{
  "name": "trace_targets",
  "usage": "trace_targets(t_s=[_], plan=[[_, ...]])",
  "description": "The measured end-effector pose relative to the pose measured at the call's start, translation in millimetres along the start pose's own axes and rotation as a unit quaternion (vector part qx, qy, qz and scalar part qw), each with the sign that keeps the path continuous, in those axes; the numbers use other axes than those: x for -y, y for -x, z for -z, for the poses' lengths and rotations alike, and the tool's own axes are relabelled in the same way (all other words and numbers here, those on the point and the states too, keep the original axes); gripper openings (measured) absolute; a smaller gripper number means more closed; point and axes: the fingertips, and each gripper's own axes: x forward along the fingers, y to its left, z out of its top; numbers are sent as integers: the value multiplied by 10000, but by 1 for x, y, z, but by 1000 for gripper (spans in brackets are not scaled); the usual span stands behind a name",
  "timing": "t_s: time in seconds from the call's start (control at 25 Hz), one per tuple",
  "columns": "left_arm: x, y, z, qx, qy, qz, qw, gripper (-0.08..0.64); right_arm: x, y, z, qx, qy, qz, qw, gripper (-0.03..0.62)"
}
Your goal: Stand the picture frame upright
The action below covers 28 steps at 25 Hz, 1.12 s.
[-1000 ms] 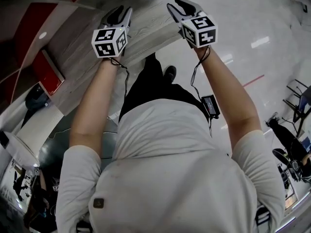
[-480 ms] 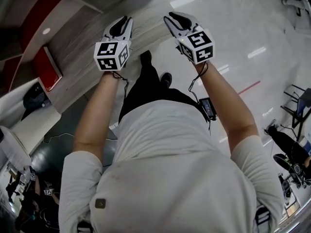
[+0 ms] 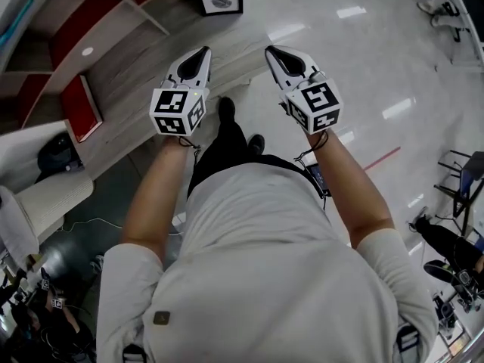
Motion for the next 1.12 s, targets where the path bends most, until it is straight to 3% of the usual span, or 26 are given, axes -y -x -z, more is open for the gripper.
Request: trace_targets(t_s=[0.2, 0.36, 0.8, 1.12], plan=[[17, 24, -35, 319, -18, 31, 9995, 16, -14, 23, -28, 214, 168, -84, 9996, 20], [25, 43, -43, 572, 73, -23, 9983, 15, -24, 32, -34, 303, 166, -93, 9994, 20], [55, 76, -64, 739, -50, -141, 9972, 15, -35, 60, -58, 543, 187, -203, 9981, 20], [36, 117, -81, 854, -92, -188, 9961, 15, -58, 63, -69, 622, 97, -180, 9979, 19]])
